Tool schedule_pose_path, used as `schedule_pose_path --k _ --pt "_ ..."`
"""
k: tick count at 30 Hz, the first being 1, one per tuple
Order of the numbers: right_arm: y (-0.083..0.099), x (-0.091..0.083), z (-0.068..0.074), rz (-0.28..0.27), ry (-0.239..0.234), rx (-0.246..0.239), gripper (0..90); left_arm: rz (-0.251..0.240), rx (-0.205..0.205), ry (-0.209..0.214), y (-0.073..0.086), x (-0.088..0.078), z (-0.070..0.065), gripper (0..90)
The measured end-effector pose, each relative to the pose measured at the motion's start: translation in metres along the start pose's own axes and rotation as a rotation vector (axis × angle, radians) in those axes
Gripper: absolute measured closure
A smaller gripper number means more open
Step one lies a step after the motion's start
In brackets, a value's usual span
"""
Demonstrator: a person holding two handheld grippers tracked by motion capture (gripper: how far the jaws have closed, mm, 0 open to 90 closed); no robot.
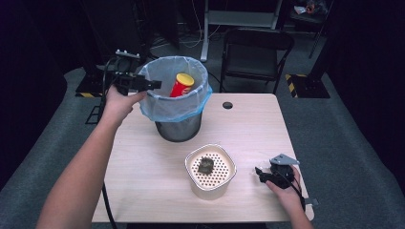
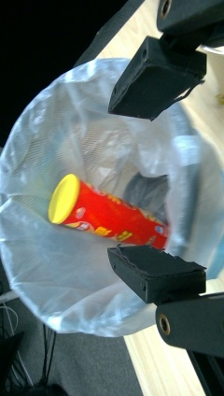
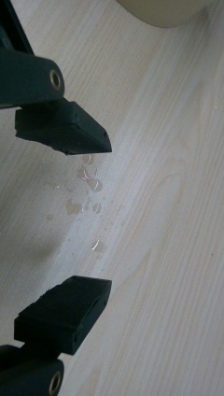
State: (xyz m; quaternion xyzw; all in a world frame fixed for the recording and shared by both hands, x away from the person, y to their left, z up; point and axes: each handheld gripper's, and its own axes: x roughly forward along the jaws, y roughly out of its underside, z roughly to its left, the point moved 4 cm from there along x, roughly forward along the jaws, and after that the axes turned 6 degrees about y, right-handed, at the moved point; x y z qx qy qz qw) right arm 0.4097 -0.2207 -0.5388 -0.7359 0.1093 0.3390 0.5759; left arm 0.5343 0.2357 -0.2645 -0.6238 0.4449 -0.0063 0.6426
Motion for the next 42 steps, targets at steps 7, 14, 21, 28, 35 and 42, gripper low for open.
schedule_pose_path --k 7,14,21,28,35,42 --pt "0.001 0.001 -0.001 0.001 0.008 -0.010 27.7 -0.003 0.024 0.047 0.026 -0.013 -0.003 27.6" --pt "0.001 0.001 0.000 0.000 0.012 -0.007 27.7 -0.017 0.050 0.092 0.057 -0.030 -0.009 28.8" --pt "0.001 0.001 0.001 0.005 0.020 -0.004 27.7 -0.022 0.069 0.100 0.087 -0.039 -0.013 29.1" --pt "0.001 0.002 0.001 0.004 0.015 -0.011 27.7 -0.006 0.064 0.075 0.125 -0.036 -0.010 29.6" --pt "0.001 0.001 0.000 0.006 0.020 -0.011 27.7 -0.028 0.042 0.044 0.166 -0.026 -0.007 29.9" --pt "0.002 0.001 0.001 0.007 0.015 -0.014 27.7 -0.041 -0.004 0.047 0.203 -0.015 0.003 29.9"
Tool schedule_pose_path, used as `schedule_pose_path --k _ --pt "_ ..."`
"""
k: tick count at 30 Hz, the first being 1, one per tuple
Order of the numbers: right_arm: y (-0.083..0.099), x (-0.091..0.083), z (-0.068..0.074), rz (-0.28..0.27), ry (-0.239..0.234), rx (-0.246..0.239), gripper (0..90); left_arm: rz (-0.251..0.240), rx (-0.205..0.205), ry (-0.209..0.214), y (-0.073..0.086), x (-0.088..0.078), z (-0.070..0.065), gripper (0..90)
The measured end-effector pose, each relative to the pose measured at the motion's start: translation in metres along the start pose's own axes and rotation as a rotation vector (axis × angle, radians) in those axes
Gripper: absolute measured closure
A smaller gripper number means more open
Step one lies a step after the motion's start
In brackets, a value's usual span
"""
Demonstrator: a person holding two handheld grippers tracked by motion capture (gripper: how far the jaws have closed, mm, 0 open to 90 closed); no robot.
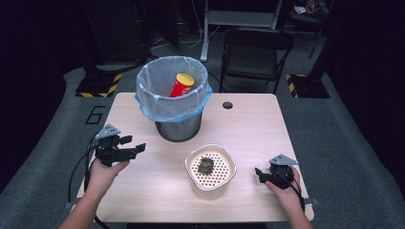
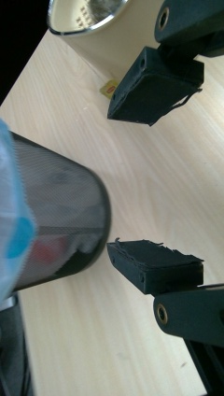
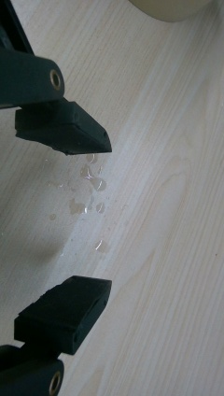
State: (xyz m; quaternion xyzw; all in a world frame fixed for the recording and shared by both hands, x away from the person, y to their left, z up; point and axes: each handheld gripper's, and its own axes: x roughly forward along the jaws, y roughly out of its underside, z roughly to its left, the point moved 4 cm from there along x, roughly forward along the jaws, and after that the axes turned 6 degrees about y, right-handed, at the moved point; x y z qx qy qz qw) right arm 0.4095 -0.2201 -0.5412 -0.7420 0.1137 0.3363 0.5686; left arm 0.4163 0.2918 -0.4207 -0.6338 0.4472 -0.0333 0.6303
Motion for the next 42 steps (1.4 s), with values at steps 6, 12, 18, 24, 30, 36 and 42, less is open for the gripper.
schedule_pose_path --k 6,12,18,24,30,36,42 --pt "0.000 0.000 0.000 0.000 0.008 0.008 27.7 -0.002 -0.012 -0.029 0.028 0.004 0.008 29.9" --pt "0.000 0.000 0.000 -0.003 0.007 0.005 27.7 0.013 -0.026 -0.037 0.054 0.004 0.015 30.0" --pt "0.000 0.001 0.001 -0.005 0.010 0.005 27.7 0.028 -0.066 -0.036 0.078 0.009 0.020 29.9" --pt "0.000 0.001 0.001 -0.004 0.008 0.000 27.8 0.060 -0.069 -0.054 0.095 0.015 0.028 29.8" --pt "0.000 0.001 0.002 -0.003 0.006 -0.007 27.7 0.072 -0.087 -0.060 0.104 0.019 0.035 29.6" --pt "0.000 0.001 0.003 -0.002 -0.001 -0.006 27.7 0.094 -0.098 -0.061 0.111 0.023 0.039 29.0" --pt "0.000 0.002 0.003 -0.002 0.009 -0.011 27.7 0.125 -0.064 -0.090 0.115 0.026 0.043 27.4"
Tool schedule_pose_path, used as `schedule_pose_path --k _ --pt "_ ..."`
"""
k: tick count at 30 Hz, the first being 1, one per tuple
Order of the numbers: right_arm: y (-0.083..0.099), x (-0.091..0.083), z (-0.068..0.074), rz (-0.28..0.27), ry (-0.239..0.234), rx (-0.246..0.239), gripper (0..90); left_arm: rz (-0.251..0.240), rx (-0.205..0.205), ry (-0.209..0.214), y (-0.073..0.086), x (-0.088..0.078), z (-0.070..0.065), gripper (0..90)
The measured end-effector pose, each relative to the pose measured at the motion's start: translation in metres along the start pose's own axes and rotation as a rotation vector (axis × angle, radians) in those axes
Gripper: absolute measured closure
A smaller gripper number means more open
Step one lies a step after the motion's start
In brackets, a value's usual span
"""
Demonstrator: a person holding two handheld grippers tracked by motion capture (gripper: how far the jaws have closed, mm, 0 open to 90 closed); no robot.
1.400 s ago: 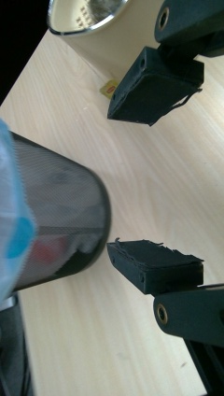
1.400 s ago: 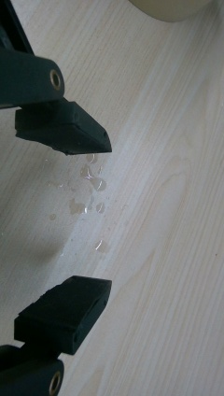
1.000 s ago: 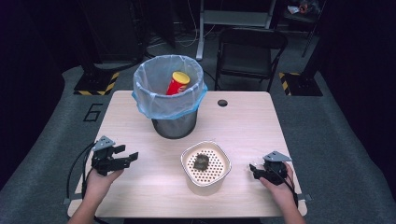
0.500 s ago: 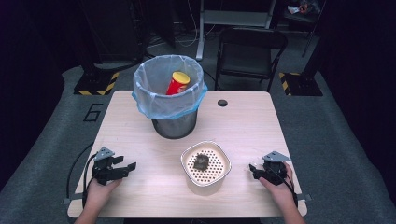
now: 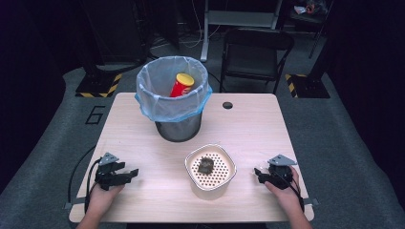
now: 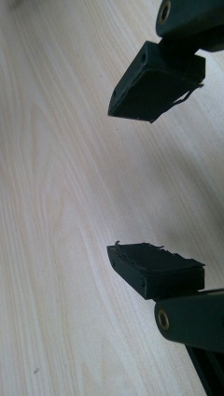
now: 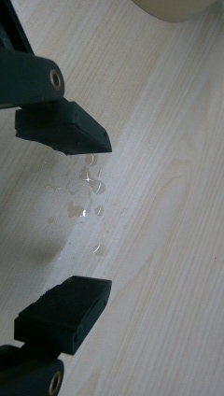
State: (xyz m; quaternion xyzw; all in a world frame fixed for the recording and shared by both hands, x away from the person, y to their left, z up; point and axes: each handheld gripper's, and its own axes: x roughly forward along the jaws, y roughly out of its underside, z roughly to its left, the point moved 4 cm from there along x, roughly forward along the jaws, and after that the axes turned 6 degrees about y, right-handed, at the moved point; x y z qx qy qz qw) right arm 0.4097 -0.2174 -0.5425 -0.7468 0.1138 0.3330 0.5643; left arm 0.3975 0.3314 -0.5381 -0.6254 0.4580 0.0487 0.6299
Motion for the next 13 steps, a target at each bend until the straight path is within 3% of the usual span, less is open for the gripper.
schedule_pose_path --k 6,8,13 --pt "0.001 0.002 0.000 0.004 0.000 0.005 27.7 0.011 0.022 -0.026 0.001 0.004 0.003 25.9" --pt "0.001 0.002 -0.001 0.001 0.008 0.002 27.7 0.020 0.011 -0.025 0.002 0.004 0.004 25.1" --pt "0.002 0.002 -0.004 0.002 0.021 0.003 26.5 0.000 0.023 -0.073 0.003 0.004 0.011 20.2"
